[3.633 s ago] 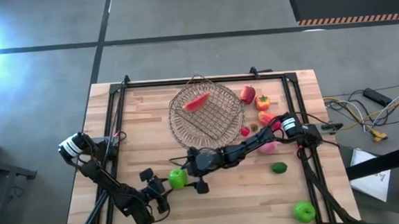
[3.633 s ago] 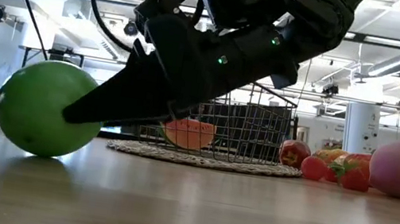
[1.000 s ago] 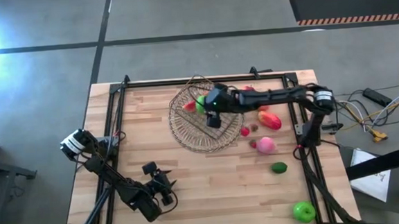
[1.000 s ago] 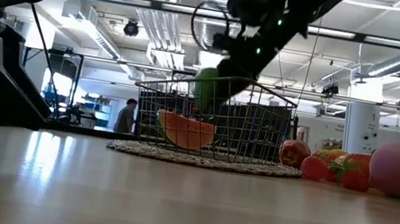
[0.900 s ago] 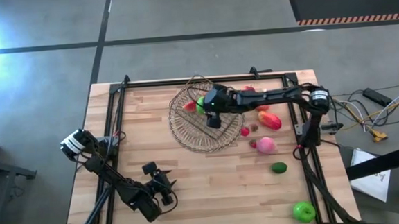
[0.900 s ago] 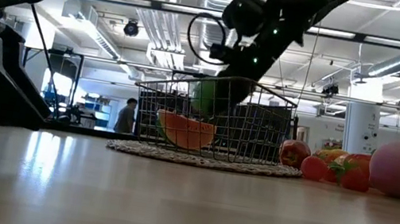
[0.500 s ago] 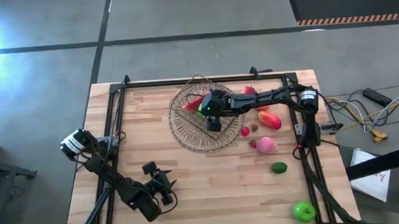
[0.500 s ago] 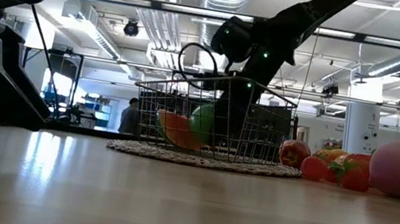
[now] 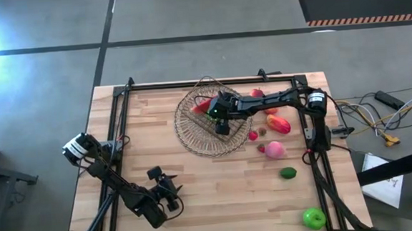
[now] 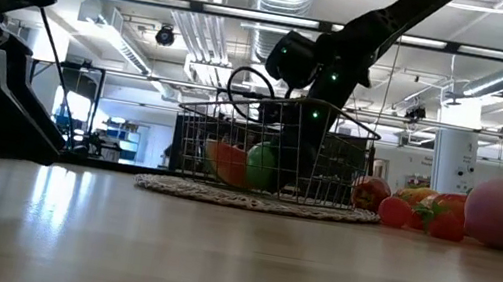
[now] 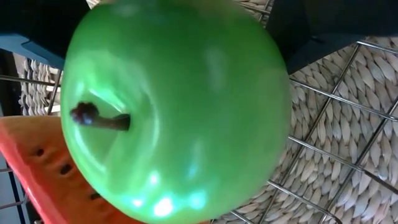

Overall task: Build produce basket
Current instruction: Put the left green apple into the gold wire basket

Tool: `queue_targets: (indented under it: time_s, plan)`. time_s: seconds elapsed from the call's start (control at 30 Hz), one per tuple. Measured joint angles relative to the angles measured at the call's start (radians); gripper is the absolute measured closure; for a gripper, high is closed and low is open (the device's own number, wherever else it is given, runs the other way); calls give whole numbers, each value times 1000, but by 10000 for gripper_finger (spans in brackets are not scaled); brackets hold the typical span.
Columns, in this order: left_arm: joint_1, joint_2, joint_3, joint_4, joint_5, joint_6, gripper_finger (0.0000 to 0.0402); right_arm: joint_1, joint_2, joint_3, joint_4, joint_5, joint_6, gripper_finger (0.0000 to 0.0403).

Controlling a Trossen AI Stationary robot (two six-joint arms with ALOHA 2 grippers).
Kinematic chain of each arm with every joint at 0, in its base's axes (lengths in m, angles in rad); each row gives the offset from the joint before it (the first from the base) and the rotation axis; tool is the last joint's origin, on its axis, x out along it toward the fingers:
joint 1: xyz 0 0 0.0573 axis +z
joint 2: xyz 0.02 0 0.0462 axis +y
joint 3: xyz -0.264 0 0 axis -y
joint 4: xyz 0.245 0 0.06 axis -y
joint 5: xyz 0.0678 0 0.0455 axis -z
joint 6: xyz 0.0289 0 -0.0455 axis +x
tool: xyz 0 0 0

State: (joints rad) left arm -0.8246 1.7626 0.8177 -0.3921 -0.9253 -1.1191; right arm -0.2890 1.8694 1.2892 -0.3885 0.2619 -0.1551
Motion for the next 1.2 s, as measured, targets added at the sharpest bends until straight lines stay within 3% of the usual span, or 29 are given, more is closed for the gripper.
queue_targets:
  time_s: [0.33, 0.5, 0.77, 1.0, 1.2]
  plan:
    - [0, 0, 0, 1, 0, 0, 203, 0, -10, 2, -17, 0, -21, 37]
    - [0, 0, 0, 1, 0, 0, 203, 0, -16, 70, -189, 53, -23, 37]
    - [0, 0, 0, 1, 1, 0, 203, 1, -17, 186, -396, 53, -34, 37]
    - [0, 0, 0, 1, 1, 1, 203, 0, -42, 185, -307, 45, -125, 40]
    - [0, 0, -2, 2, 1, 1, 203, -14, -40, 179, -220, -12, -116, 73]
